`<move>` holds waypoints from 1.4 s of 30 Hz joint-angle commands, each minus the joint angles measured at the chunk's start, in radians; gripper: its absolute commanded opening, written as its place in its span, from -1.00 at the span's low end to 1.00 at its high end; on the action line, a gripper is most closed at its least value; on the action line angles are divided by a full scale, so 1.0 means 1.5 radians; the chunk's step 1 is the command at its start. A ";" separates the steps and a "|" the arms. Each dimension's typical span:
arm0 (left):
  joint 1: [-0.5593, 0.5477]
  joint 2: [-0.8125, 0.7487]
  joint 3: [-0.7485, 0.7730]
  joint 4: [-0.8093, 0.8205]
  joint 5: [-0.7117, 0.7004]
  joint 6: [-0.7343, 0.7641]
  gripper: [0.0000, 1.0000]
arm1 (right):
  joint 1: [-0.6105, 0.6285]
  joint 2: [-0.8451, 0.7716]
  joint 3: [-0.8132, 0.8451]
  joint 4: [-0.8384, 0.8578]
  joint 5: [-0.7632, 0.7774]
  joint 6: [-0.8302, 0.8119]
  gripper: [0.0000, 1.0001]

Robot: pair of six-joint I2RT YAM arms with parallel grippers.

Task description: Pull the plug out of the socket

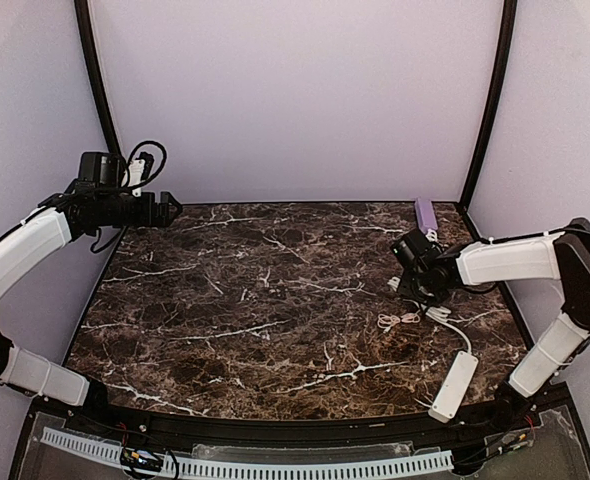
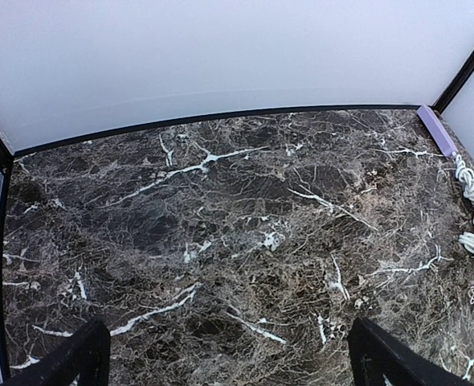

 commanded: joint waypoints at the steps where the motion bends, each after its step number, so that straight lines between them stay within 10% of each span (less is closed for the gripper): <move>1: -0.003 -0.012 0.012 -0.012 0.009 -0.001 0.97 | -0.017 -0.020 -0.020 -0.009 0.015 0.026 -0.39; 42: -0.004 -0.011 0.012 -0.012 0.004 0.003 0.97 | -0.060 -0.078 -0.088 0.176 -0.022 -0.083 -1.00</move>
